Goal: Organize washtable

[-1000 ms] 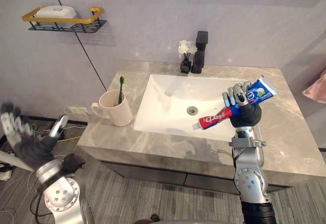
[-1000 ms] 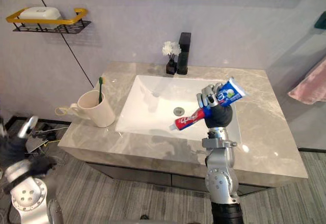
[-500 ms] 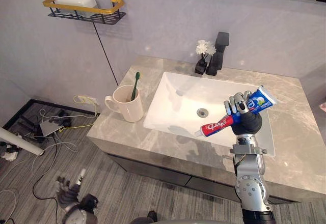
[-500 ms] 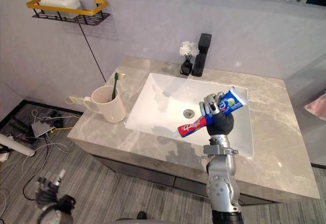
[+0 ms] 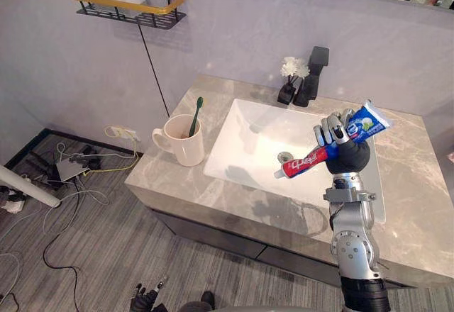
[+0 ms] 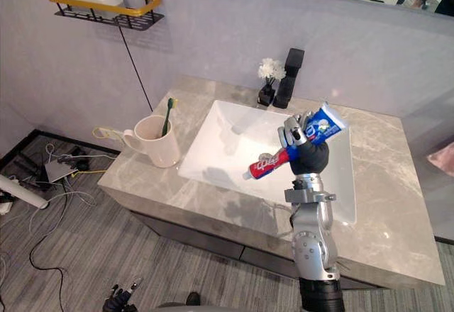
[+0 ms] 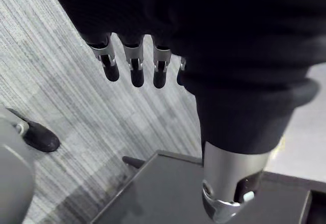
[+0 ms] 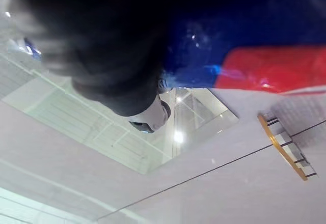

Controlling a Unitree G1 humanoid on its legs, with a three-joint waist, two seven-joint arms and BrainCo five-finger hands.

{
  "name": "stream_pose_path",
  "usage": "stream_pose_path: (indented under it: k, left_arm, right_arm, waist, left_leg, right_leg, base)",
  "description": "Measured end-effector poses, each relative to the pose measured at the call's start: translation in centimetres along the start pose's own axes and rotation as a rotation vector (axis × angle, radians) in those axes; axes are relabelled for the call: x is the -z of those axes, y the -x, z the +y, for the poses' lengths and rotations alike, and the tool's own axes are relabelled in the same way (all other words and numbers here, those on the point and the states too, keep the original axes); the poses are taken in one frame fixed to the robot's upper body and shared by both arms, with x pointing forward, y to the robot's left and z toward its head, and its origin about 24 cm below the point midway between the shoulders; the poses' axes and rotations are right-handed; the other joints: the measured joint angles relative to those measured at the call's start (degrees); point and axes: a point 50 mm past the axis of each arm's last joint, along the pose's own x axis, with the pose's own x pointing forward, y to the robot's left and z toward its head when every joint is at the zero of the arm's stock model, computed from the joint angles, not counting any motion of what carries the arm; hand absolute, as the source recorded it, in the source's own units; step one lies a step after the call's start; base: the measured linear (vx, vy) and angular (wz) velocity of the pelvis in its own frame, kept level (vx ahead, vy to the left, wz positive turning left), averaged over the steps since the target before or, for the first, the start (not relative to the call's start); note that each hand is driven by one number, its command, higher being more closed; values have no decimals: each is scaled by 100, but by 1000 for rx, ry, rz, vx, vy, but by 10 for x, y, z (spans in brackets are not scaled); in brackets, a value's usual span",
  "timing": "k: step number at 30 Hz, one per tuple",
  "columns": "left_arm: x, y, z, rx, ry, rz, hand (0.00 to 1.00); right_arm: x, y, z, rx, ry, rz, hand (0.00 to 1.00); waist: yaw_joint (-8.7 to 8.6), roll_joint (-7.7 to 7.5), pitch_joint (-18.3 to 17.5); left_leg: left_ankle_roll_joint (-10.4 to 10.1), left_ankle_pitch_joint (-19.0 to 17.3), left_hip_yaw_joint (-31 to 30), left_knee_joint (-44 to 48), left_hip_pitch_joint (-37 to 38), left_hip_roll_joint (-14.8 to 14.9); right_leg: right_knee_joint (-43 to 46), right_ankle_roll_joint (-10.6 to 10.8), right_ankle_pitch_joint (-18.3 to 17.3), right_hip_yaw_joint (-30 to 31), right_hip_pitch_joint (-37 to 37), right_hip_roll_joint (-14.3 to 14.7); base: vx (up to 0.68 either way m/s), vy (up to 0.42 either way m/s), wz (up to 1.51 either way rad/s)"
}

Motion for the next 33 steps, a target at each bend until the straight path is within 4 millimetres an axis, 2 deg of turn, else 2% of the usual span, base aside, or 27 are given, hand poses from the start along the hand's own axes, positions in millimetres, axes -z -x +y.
stream_pose_path:
  k: [3, 6, 9, 16, 20, 22, 25, 28, 33]
  left_arm:
    - [-2, -1, -3, 17, -44, -4, 0]
    - [-6, -3, -5, 63, -134, -19, 0]
    - [-8, -4, -3, 69, -177, -26, 0]
    - [-11, -6, -2, 70, -207, -27, 0]
    - [-11, -7, 0, 65, -220, -24, 0]
    - [-13, -8, 0, 71, -237, -30, 0]
    - [-17, -9, -1, 73, -244, -40, 0]
    - [-19, -10, -3, 78, -258, -46, 0]
    - [-25, -12, -6, 72, -259, -65, 0]
  right_arm:
    - [0, -16, 3, -40, 19, -2, 100]
    - [4, -46, 18, -134, 61, 12, 100]
    - [8, -61, 33, -192, 72, 16, 100]
    - [15, -86, 63, -307, 89, 29, 100]
    - [17, -99, 81, -373, 93, 29, 100]
    - [16, -105, 88, -393, 99, 21, 100]
    - [12, -114, 92, -401, 136, 11, 100]
    - [3, -126, 93, -409, 214, -8, 100]
    - [-9, -143, 108, -447, 301, -53, 100]
  waist:
    - [59, -2, 1]
    - [191, -31, 4]
    - [219, -92, 24]
    - [496, -265, 55]
    - [526, -318, 66]
    - [535, -349, 78]
    - [639, -405, 105]
    - [679, -410, 119]
    - [777, -455, 270]
  left_leg:
    - [-21, 15, -28, 18, -23, -1]
    - [-42, 135, -136, -31, -110, 5]
    - [-50, 301, -256, -224, -115, 14]
    - [-57, 367, -293, -306, -102, 20]
    - [-61, 418, -380, -309, -151, 15]
    - [-66, 451, -455, -309, -190, 15]
    - [-77, 467, -500, -309, -216, 22]
    - [-80, 511, -626, -311, -308, 18]
    - [-107, 576, -704, -311, -403, 28]
  right_leg:
    - [-4, 1, -2, -13, 2, 14]
    - [-2, 1, -4, -72, -51, 35]
    - [0, 1, -3, -176, -84, 54]
    - [6, 0, -4, -180, -91, 63]
    - [5, 0, -4, -263, -92, 66]
    - [3, 0, -4, -329, -94, 73]
    - [-2, -2, -5, -365, -94, 91]
    - [-5, -3, -6, -501, -110, 93]
    - [6, -8, -8, -559, -177, 120]
  base:
    - [-45, -25, 5]
    - [-87, -42, 15]
    - [-76, -38, 21]
    - [-56, -12, 4]
    - [-44, -16, 12]
    - [-34, -21, 17]
    - [-49, -26, 9]
    - [-43, -22, 22]
    - [-43, -22, 7]
